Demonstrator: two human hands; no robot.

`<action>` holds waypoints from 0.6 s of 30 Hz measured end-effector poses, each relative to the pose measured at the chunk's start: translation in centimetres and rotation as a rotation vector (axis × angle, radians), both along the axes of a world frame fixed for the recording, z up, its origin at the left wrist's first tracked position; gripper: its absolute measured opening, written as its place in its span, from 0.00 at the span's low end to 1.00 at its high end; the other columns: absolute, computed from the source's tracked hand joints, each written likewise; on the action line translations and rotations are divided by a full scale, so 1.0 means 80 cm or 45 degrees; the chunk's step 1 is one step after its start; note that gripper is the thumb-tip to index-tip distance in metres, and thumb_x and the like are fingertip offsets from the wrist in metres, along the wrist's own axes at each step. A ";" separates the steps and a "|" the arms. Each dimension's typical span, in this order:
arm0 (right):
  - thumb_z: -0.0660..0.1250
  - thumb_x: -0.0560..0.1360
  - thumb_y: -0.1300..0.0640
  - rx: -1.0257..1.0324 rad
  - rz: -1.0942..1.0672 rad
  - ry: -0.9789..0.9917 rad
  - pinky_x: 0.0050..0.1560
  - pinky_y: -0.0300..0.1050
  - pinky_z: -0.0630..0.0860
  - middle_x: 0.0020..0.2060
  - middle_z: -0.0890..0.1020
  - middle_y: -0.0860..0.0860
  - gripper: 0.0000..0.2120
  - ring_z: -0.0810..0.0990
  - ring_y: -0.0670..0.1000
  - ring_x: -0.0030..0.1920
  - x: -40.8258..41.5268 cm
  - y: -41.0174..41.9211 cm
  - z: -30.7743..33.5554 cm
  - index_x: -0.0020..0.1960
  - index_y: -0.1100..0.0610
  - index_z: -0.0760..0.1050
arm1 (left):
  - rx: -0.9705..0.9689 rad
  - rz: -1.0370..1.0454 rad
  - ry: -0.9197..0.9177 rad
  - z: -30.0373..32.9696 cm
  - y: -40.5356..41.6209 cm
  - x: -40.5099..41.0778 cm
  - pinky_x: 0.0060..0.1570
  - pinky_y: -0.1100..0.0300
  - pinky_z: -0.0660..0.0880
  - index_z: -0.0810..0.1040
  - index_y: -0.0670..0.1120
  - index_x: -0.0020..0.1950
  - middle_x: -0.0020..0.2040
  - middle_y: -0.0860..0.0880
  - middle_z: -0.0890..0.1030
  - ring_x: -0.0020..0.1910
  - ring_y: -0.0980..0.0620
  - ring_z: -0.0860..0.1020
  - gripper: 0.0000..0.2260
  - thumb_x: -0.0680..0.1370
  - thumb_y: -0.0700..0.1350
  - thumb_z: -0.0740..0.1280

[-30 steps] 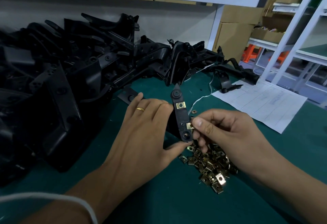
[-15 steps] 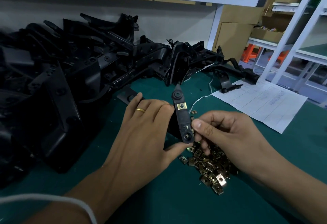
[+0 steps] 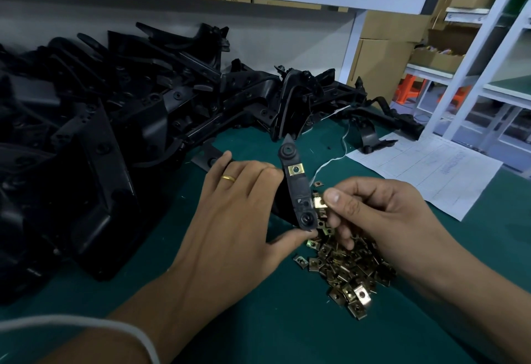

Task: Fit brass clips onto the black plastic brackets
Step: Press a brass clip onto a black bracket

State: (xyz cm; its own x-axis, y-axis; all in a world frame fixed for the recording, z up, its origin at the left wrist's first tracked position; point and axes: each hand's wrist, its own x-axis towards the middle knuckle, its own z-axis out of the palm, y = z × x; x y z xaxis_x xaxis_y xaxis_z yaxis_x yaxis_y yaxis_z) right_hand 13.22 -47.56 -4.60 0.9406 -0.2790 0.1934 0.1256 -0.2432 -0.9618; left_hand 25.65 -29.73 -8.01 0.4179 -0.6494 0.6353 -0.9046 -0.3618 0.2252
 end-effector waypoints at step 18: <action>0.73 0.74 0.50 -0.066 -0.012 -0.048 0.29 0.40 0.75 0.30 0.81 0.52 0.09 0.76 0.49 0.28 -0.002 0.014 -0.006 0.37 0.52 0.83 | 0.082 0.025 -0.112 0.000 0.001 -0.004 0.76 0.40 0.61 0.75 0.48 0.61 0.60 0.52 0.77 0.64 0.48 0.74 0.26 0.75 0.66 0.71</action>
